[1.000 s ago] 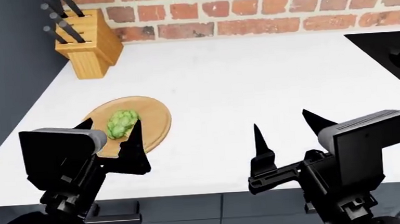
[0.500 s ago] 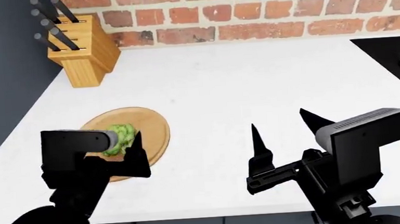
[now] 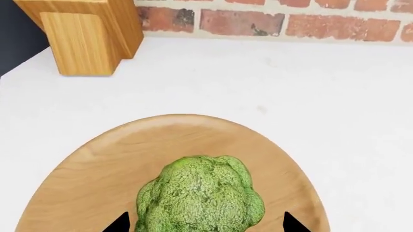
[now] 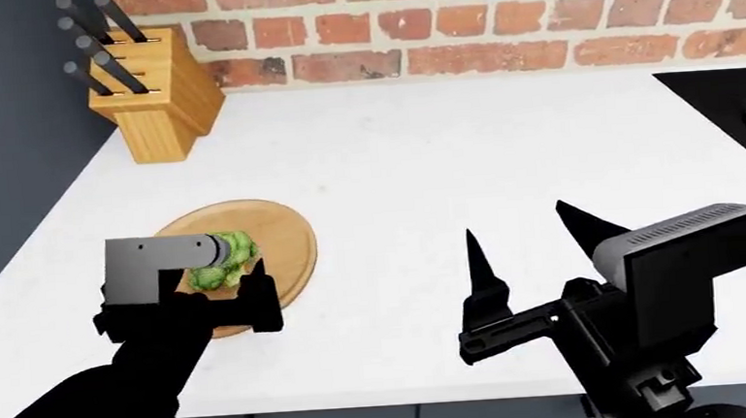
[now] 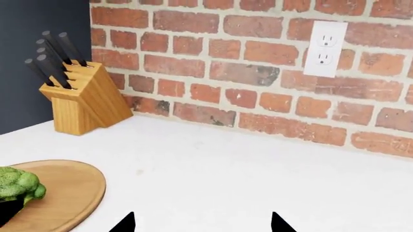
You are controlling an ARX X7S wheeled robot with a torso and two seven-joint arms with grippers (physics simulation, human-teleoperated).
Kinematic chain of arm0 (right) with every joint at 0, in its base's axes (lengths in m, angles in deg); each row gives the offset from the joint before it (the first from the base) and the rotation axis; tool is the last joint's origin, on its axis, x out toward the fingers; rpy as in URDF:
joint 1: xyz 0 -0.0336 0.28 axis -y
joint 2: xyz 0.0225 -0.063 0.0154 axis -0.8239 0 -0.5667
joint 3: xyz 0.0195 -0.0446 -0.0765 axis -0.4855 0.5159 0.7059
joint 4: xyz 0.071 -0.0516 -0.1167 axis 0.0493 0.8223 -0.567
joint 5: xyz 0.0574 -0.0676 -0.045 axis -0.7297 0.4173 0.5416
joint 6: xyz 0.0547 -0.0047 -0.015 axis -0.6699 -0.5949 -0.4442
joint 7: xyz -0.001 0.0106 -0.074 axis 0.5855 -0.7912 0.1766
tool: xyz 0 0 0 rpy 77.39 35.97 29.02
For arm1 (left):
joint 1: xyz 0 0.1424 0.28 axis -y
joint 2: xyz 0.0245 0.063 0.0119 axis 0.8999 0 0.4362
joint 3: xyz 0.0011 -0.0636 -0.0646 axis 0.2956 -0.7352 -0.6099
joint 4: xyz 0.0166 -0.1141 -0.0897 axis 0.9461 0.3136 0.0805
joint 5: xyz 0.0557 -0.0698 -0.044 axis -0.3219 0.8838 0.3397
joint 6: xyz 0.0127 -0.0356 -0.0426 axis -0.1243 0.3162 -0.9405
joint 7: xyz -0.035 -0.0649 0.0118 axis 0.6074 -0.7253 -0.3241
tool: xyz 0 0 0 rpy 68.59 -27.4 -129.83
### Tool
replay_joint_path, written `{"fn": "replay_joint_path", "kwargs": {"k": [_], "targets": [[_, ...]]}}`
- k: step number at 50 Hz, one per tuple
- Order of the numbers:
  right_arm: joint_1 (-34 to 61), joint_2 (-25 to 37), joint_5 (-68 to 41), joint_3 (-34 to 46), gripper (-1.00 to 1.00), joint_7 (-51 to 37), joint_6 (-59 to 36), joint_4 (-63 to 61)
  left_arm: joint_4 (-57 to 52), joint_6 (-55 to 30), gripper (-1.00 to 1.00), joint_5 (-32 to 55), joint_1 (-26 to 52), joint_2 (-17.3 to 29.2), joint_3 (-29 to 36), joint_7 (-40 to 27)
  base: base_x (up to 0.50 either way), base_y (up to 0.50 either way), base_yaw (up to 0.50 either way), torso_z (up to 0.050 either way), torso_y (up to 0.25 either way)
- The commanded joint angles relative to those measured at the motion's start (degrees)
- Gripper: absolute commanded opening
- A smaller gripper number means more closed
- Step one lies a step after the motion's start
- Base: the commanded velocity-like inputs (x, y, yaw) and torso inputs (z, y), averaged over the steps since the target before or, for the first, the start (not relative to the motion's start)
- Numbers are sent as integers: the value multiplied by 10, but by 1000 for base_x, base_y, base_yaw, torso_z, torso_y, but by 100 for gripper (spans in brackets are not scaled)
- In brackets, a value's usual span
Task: Place the broccoli on the rack of the oven.
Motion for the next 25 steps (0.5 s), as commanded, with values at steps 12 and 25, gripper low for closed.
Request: {"fn": "replay_joint_path", "kwargs": {"k": [12, 25], "targets": [[-6, 7, 6, 7, 100, 4, 19, 4, 42, -11, -100, 4, 19, -12, -6, -17, 0, 0, 0, 0, 0], [-9, 8, 10, 13, 100, 3, 28, 6, -28, -4, -100, 37, 20, -13, -46, -13, 0, 0, 0, 0, 0]]}}
